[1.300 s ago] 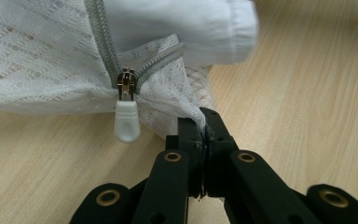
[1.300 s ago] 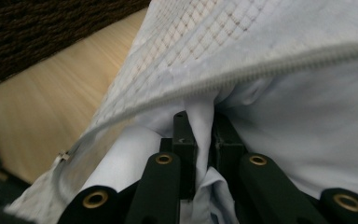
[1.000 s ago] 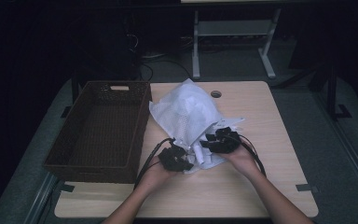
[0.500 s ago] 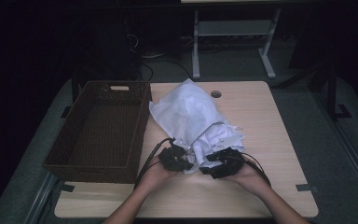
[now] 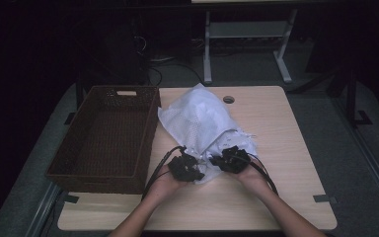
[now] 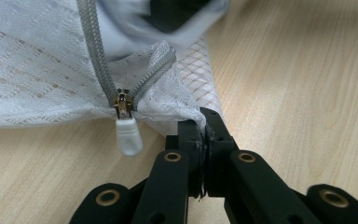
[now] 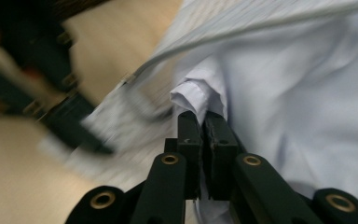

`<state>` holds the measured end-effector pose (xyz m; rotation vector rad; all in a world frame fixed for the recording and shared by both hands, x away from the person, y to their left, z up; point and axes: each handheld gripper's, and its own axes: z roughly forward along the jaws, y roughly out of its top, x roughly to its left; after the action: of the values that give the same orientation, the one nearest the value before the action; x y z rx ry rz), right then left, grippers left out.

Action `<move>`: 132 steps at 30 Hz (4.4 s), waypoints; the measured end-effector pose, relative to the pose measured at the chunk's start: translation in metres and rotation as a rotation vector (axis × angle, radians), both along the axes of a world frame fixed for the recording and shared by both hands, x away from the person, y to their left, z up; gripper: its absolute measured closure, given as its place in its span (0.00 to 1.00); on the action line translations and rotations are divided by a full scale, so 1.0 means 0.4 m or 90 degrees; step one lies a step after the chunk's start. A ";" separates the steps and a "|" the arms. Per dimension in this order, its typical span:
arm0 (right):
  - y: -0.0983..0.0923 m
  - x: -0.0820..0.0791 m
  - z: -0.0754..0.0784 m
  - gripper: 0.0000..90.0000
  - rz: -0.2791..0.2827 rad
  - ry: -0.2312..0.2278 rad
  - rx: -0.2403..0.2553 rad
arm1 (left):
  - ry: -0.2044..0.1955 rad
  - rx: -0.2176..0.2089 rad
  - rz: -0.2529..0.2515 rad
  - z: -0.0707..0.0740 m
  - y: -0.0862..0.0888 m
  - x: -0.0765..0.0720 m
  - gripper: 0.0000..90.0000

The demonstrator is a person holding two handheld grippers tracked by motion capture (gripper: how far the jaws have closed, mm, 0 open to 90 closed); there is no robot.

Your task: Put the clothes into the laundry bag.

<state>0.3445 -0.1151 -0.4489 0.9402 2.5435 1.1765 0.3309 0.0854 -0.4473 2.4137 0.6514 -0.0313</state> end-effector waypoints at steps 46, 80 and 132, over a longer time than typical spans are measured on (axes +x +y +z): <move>-0.215 -0.021 -0.021 0.51 -0.026 0.021 -0.046 | 0.002 0.018 -0.004 -0.010 -0.002 0.001 0.97; 0.080 0.077 0.014 0.93 0.018 -0.039 0.041 | -0.002 0.034 -0.014 -0.013 0.003 0.003 0.98; -0.085 0.082 0.053 0.98 0.024 -0.044 0.060 | 0.011 0.027 -0.027 -0.015 0.007 0.007 0.98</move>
<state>0.3772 -0.1492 -0.4278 0.8589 2.4817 1.3256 0.3339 0.0883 -0.4531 2.4707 0.6151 -0.0565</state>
